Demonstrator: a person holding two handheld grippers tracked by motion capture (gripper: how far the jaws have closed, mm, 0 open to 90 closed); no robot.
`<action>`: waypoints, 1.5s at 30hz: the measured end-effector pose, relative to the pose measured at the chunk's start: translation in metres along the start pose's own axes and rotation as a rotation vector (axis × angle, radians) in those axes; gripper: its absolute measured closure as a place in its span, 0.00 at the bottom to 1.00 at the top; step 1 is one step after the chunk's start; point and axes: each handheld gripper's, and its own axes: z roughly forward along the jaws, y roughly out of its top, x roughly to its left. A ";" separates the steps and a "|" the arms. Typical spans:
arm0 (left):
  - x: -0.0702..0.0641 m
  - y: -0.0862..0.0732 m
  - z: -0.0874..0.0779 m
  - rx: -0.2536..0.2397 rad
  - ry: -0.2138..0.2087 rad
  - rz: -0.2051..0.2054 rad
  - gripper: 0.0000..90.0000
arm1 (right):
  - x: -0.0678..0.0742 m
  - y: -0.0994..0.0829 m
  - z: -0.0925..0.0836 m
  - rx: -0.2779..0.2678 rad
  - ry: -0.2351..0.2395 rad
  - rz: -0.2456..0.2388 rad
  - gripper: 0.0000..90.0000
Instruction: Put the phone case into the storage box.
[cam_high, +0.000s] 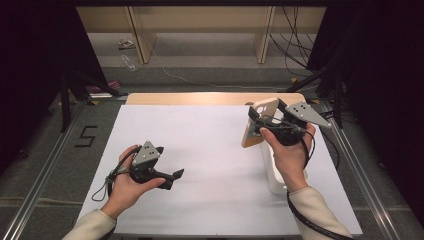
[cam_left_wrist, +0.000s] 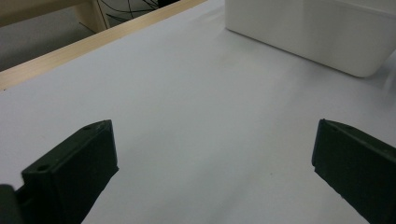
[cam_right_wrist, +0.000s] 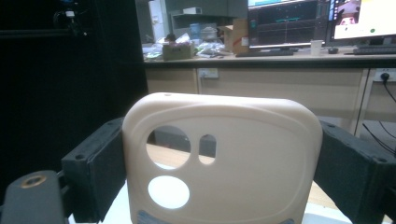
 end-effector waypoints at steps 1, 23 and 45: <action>0.000 0.000 0.000 0.000 0.000 0.000 0.00 | -0.001 0.000 0.000 0.002 -0.003 0.002 0.13; 0.001 0.000 0.000 -0.002 0.003 -0.003 0.00 | -0.016 0.005 -0.006 -0.006 -0.062 0.001 0.13; 0.001 0.000 0.000 -0.002 0.006 -0.005 0.00 | -0.030 0.008 -0.011 -0.009 -0.116 -0.001 0.13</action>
